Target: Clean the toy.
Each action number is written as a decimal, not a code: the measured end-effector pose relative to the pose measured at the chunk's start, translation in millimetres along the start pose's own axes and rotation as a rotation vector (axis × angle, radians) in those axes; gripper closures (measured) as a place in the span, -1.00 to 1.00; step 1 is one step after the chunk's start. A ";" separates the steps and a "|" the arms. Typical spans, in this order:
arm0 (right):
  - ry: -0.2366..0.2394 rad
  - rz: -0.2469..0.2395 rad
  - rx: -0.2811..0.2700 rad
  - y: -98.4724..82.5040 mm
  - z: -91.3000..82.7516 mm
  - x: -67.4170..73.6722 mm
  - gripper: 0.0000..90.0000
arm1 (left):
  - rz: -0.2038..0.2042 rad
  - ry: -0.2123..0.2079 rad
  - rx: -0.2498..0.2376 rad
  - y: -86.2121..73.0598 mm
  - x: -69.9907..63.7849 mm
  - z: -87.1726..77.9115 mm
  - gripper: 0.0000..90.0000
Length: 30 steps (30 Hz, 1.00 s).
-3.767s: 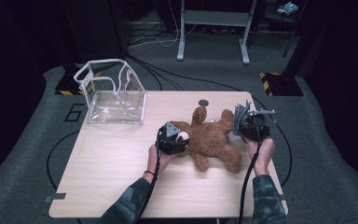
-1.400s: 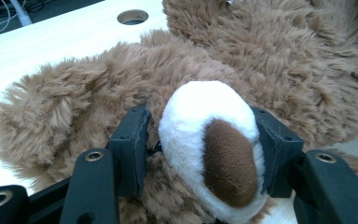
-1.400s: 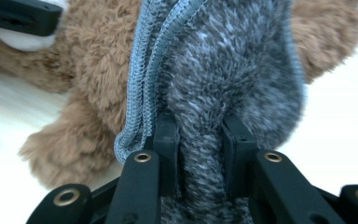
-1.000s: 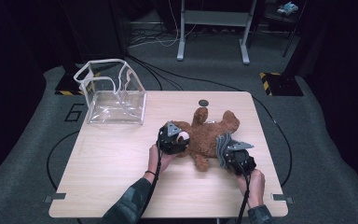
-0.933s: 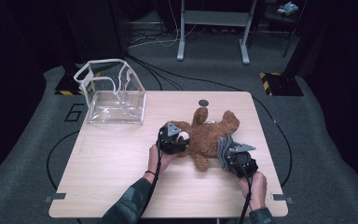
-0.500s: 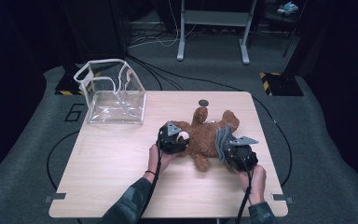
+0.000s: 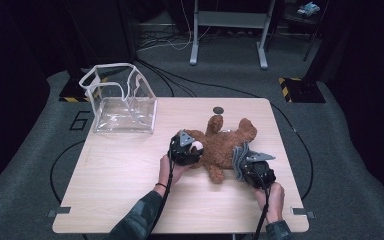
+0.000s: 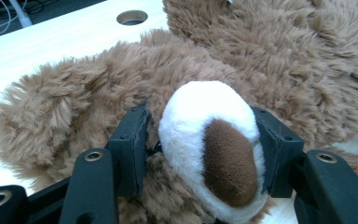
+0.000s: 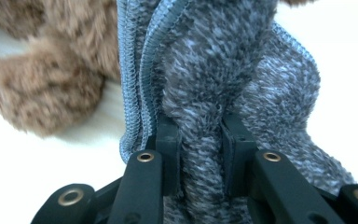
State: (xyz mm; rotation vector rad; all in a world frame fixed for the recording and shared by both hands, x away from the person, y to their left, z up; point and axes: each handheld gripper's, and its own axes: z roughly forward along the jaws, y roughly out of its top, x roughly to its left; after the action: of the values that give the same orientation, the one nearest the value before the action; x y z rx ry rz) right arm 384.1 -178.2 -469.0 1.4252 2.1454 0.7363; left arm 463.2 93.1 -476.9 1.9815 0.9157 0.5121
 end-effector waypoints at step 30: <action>0.006 -0.021 -0.172 18.0 -47.6 12.3 0.58 | -0.119 -0.118 0.137 35.3 0.9 -17.9 0.06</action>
State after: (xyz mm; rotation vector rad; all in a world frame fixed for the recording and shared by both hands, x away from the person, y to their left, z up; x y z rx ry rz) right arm 361.9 -169.5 -422.5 1.3107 2.0443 0.8948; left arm 466.6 91.1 -437.5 2.0406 1.0104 0.2685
